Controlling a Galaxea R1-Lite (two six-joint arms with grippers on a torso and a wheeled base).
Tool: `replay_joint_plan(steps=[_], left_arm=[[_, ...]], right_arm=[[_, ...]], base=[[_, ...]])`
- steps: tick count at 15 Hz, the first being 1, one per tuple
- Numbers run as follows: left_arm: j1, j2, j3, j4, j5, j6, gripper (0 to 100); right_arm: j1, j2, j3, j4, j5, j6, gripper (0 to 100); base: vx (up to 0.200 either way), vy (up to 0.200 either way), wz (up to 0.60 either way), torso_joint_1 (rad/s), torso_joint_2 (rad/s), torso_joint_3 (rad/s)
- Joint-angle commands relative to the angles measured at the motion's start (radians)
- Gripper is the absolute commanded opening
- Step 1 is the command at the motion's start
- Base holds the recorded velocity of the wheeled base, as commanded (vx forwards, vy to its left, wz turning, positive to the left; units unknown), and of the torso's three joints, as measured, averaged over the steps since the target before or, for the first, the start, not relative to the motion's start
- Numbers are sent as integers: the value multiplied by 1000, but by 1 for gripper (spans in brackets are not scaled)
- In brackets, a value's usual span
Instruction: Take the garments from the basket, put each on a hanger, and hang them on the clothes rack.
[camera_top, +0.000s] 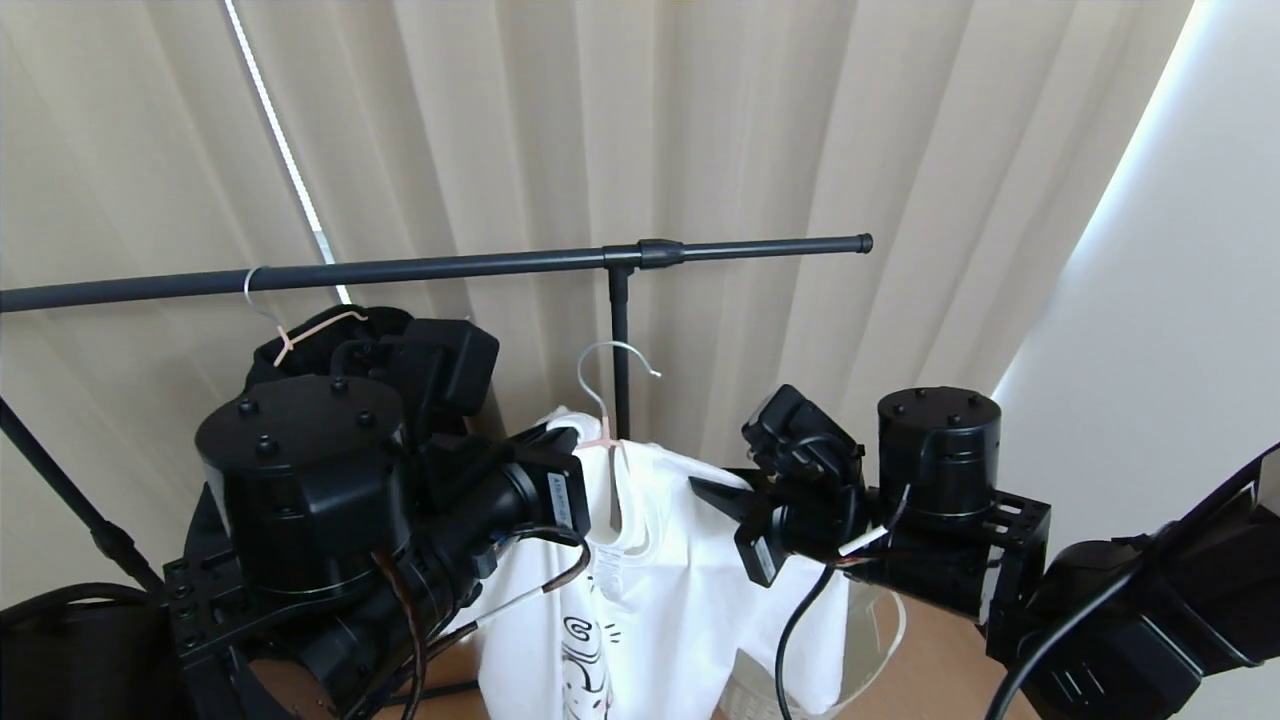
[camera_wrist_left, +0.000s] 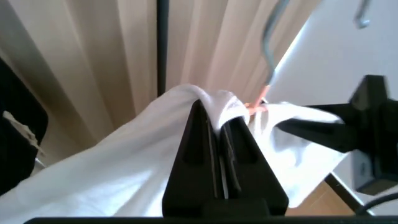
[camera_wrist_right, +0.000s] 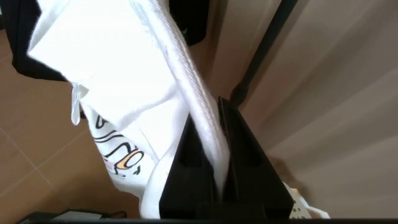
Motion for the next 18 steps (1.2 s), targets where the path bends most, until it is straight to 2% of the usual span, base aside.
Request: replay_joint_plan(steps=[1,6,8,10,12,14,18], left_arm=[[-12,-15,-5,-1,1,-3,0],[-6,-49,-6,-1,9,5,0],[18,-52,-3,-1,10,31,0],[18,-50,0,-1,10,34,0],[15,-52,3,-1,10,36,0],[12,-53,5,-1,10,37,0],[6,-55,9,-1,10,54,0]], right_arm=[[10,17,1,-2,-2,8,0],[-11,-22,-1,-71,-34,20,0],[-13,-52,-3,-71,-42,22,0],[-11,-72,1,-71,-51,22,0],[-10,-68,-6,-72,-97,22,0],[-5,-66,-9,-74,-100,25,0],[-2,-60,-44,-72,-143,77,0]], base=[[0,0,0,0,0,0],[0,0,0,0,0,0],[0,0,0,0,0,0],[0,0,0,0,0,0],[0,0,0,0,0,0],[0,0,0,0,0,0],[0,0,0,0,0,0]])
